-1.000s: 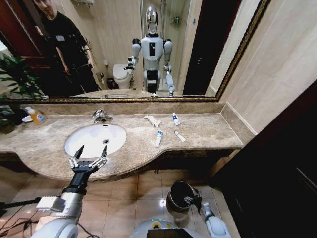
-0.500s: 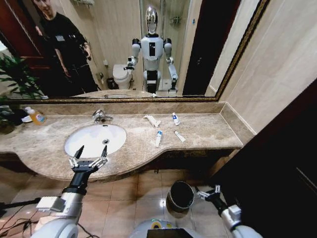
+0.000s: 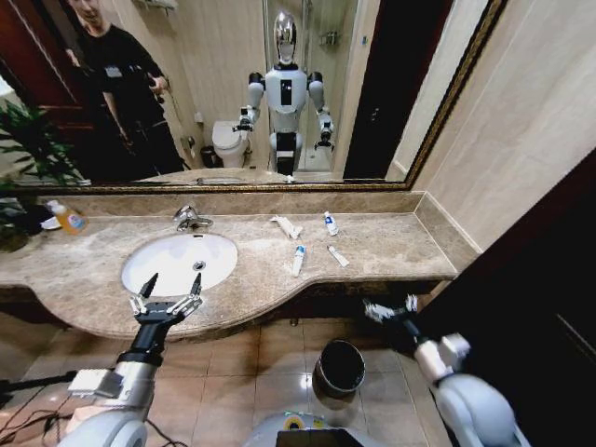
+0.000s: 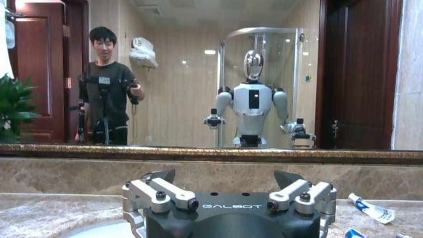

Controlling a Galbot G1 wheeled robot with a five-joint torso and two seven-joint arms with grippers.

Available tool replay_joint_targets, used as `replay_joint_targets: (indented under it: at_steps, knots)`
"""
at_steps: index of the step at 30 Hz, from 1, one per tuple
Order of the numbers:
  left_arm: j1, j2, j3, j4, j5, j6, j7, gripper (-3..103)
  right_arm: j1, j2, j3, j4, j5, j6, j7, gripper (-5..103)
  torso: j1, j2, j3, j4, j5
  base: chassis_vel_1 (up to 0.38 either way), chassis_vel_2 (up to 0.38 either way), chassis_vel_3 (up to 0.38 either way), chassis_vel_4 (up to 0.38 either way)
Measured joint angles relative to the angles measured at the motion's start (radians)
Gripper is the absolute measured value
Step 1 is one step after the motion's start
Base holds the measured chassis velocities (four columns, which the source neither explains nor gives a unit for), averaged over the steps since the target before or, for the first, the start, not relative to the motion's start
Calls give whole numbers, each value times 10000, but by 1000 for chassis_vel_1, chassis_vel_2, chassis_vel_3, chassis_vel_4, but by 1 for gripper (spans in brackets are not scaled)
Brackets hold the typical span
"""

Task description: Pick up the trash from the sink and place it in the trash bin.

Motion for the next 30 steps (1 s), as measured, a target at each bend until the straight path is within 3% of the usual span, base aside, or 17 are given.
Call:
replay_joint_targets:
  at_steps: [5,12,21,30]
  knots:
    - [0,0,0,-1,1,0,0,100,1247,-829,-139,-840,1017,-653,-250,100,0,0,0,0,2,0,0,0,0]
    - [0,0,0,0,1,0,0,100,2870,-2035,-589,-2590,1713,-859,-2011,100,0,-1,1,-2,1,0,0,0,0]
    - [0,0,0,0,0,0,0,100,4709,-2195,-1927,-3487,1907,-1015,-1589,100,0,-1,0,0,-4,0,0,0,0]
    - [0,0,0,0,0,0,0,100,6272,-1704,-3563,-4649,1831,-1224,-1428,100,0,-1,0,-1,-1,0,0,0,0]
